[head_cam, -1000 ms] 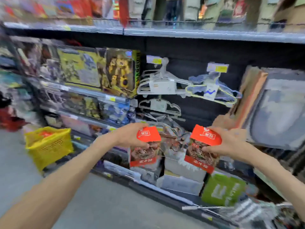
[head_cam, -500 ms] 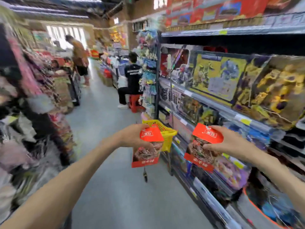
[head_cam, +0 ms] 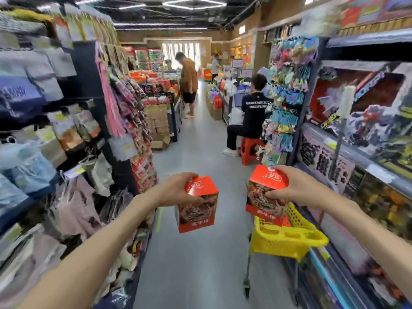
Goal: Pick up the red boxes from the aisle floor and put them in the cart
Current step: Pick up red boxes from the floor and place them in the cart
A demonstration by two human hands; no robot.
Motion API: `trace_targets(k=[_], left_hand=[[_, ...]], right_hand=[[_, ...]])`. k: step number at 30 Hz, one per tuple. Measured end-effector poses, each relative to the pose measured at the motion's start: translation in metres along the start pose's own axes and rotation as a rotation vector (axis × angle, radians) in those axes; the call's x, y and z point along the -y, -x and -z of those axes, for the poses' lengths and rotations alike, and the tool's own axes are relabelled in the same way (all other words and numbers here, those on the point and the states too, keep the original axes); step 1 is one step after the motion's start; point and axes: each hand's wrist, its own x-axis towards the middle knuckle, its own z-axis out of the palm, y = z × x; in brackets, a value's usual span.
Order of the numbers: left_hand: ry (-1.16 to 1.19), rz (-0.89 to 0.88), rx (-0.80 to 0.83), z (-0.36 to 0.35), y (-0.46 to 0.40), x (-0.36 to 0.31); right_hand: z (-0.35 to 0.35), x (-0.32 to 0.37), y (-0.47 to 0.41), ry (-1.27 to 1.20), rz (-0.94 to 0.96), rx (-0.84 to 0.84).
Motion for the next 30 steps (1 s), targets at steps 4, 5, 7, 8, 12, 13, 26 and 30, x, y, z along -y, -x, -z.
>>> trace_targets(k=[4,5,7,8,12,13,26,30], left_hand=[[0.005,0.047,-0.011,0.014,-0.067,0.056],[0.009,0.046,-0.01,0.016,-0.086,0.07],[0.007,0.037,0.001,0.02,-0.129,0.1],[0.004,0.03,0.009,0.022,-0.153,0.114],[-0.002,-0.041,0.034,0.032,-0.253,0.158],[-0.011,-0.063,0.047,0.034,-0.277,0.166],[-0.168,-0.533,0.25,-0.021,-0.609,0.126],[-0.199,-0.705,0.32,-0.076,-0.701,0.086]], right_hand=[[-0.011,0.003,-0.102,0.021,0.044,-0.008],[-0.014,0.004,-0.125,0.022,0.041,-0.009],[-0.024,0.004,-0.173,0.013,0.027,-0.001],[-0.029,0.003,-0.196,0.015,0.021,-0.009],[-0.036,-0.007,-0.289,0.024,-0.031,-0.049],[-0.035,-0.009,-0.308,0.012,-0.051,-0.056],[-0.009,-0.148,-0.453,0.046,-0.398,-0.241],[-0.021,-0.227,-0.475,0.096,-0.537,-0.291]])
